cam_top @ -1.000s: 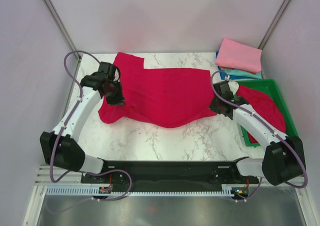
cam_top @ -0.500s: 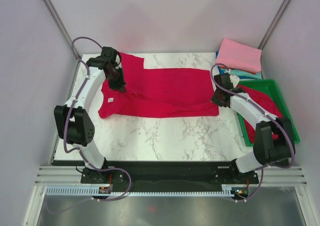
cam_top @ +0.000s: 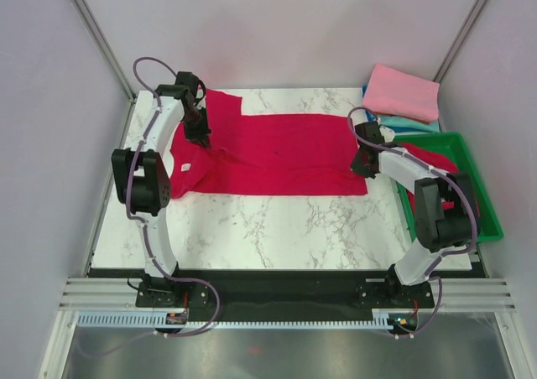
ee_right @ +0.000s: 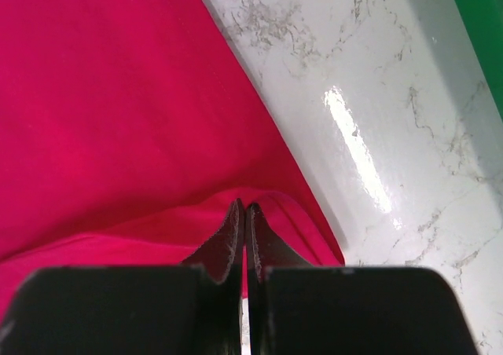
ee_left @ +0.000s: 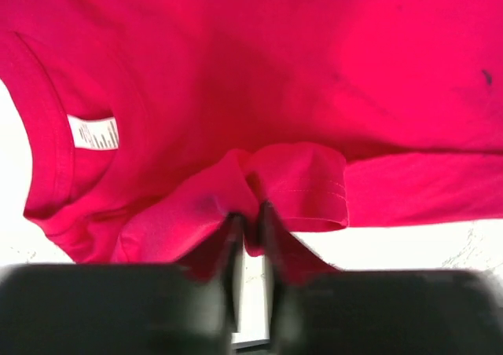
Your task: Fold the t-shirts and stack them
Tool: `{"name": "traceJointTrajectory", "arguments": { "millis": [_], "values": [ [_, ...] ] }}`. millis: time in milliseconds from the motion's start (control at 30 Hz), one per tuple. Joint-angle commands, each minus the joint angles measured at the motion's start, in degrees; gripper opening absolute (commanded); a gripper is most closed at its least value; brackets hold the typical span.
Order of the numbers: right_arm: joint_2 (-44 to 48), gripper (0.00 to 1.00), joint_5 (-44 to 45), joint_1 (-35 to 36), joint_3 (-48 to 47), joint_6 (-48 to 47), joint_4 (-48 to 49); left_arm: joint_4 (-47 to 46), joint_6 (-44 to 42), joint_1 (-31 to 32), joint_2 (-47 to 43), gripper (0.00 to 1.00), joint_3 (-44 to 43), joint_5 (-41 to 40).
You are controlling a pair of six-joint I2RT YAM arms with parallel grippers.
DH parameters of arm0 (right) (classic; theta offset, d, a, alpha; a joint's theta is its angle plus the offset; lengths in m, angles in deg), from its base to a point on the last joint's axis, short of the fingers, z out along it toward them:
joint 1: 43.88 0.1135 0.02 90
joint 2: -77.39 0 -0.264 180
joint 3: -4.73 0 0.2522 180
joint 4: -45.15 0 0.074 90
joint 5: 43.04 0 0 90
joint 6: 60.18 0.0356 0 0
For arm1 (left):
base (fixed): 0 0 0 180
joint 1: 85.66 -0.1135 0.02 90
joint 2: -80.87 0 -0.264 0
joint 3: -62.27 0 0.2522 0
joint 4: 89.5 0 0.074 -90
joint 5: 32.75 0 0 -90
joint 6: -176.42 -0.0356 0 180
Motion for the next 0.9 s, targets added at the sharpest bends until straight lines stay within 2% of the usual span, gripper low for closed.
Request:
{"name": "traceJointTrajectory", "arguments": {
  "millis": [0, 100, 133, 200, 267, 300, 367, 400, 433, 500, 533, 633, 767, 867],
  "values": [
    [-0.94, 0.00, -0.90, -0.96, -2.38, -0.14, 2.03, 1.40, -3.12, -0.77, 2.56, 0.27, -5.92, -1.38],
    [-2.17, 0.00, -1.16, -1.49, -3.34, -0.40, 2.39, 2.53, -3.38, -1.38, 5.28, 0.42, -11.45, -3.84],
    [-2.61, 0.00, -1.51, -1.75, -3.78, -0.58, 2.48, 3.06, -3.38, -1.56, 5.90, 0.55, -12.94, -4.54],
    [-3.83, 0.00, -2.04, -2.28, -4.92, -0.66, 2.48, 4.12, -3.47, -2.08, 7.92, 0.61, -18.21, -7.70],
    [-4.89, 0.06, -3.09, -2.98, -5.80, -1.10, 2.48, 6.31, -2.51, -2.09, 7.75, 0.63, -21.21, -10.94],
    [-4.98, 0.12, -3.36, -3.16, -5.98, -1.54, 2.48, 6.49, -2.07, -1.83, 4.79, 0.64, -20.52, -11.75],
    [-4.72, 0.50, -4.06, -3.42, -6.42, -3.03, 2.48, 4.57, -1.89, -0.95, 0.39, 0.64, -13.87, -16.39],
    [-4.28, 0.79, -4.06, -3.42, -6.42, -3.47, 2.56, 3.43, -1.97, 0.71, -5.29, 0.64, -10.35, -19.37],
    [-3.76, 0.85, -3.98, -3.42, -5.98, -3.91, 2.65, 1.07, -1.80, 1.68, -7.78, 0.64, -3.10, -22.01],
    [-1.48, 0.93, -3.36, -3.51, -5.37, -4.27, 2.74, -1.66, -1.54, 4.31, -13.14, 0.62, 4.15, -26.95],
    [-0.51, 0.98, -3.01, -3.42, -5.02, -4.36, 2.74, -3.51, -1.88, 5.37, -17.69, 0.62, 11.06, -28.18],
    [3.97, 0.98, -1.78, -3.42, -1.95, -4.18, 2.74, -11.15, -5.12, 9.86, -22.38, 0.62, 20.84, -31.17],
    [13.09, 0.98, -4.76, -2.37, 4.29, -4.79, 6.07, -13.45, -5.58, 13.20, -19.78, 0.61, 21.32, -31.01],
    [19.07, 0.98, -8.19, 0.26, 12.54, -4.62, 12.39, -14.60, -5.93, 14.78, -16.00, 0.54, 18.78, -29.60]
  ]
}}
